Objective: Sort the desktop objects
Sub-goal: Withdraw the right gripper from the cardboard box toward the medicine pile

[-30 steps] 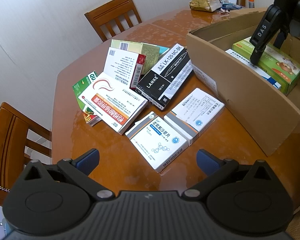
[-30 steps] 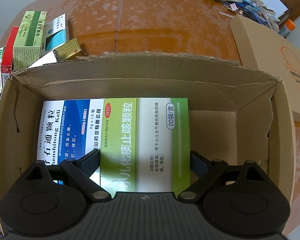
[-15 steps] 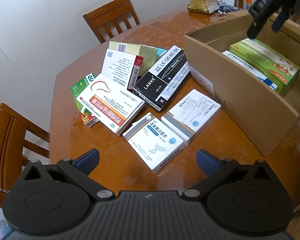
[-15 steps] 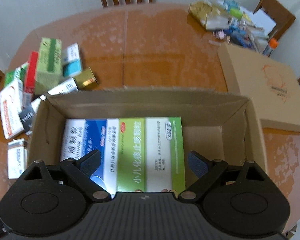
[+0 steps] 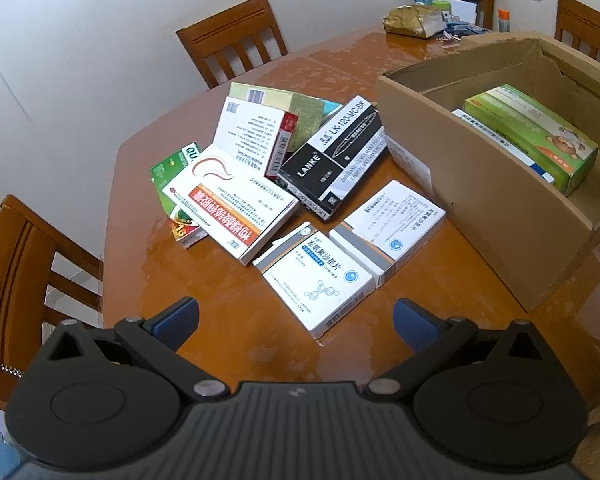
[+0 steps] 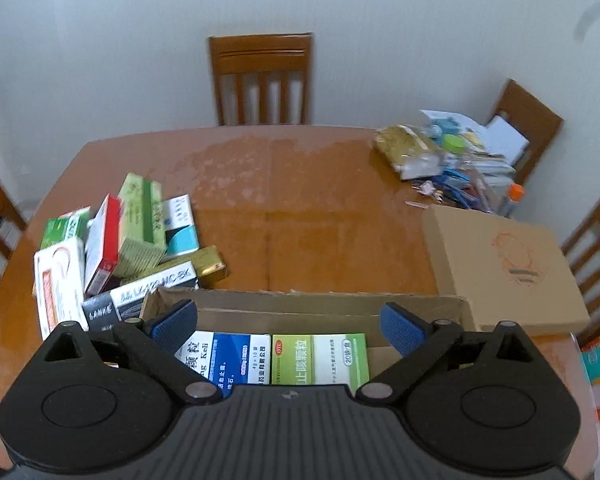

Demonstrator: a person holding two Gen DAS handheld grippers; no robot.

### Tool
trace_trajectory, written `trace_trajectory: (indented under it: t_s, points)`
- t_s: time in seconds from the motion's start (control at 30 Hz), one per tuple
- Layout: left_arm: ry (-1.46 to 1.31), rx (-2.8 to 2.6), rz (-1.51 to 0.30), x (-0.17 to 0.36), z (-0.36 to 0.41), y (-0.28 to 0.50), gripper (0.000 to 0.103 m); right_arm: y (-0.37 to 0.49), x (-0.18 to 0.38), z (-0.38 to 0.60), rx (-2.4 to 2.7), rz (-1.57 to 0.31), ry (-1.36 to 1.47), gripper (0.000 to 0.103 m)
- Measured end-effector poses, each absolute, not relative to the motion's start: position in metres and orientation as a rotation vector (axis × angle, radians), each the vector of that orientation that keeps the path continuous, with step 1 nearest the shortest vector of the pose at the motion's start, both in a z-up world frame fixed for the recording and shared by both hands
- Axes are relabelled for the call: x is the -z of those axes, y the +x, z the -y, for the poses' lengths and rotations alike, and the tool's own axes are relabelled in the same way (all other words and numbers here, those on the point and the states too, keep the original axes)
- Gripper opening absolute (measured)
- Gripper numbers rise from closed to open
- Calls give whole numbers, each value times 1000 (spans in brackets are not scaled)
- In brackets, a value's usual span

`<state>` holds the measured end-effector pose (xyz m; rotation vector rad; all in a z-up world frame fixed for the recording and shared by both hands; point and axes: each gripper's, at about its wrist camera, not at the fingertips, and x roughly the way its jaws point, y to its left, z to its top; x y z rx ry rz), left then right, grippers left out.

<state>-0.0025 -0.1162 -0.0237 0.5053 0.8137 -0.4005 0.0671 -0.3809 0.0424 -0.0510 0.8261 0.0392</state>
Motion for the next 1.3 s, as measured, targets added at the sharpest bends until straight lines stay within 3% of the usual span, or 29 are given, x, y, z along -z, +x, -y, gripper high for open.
trace_trajectory:
  t_s: [0.67,1.03,1.3]
  points:
    - [368,242,-805,12,69,17,103,37,-76,268,-345,-780,-93,103]
    - [316,66,-800,-28,79,37,103,76,-87,239,-480,-899,-81,103]
    - [334,121,-876,-6,91,29,103,128,-76,237,-453,-1027,7,103]
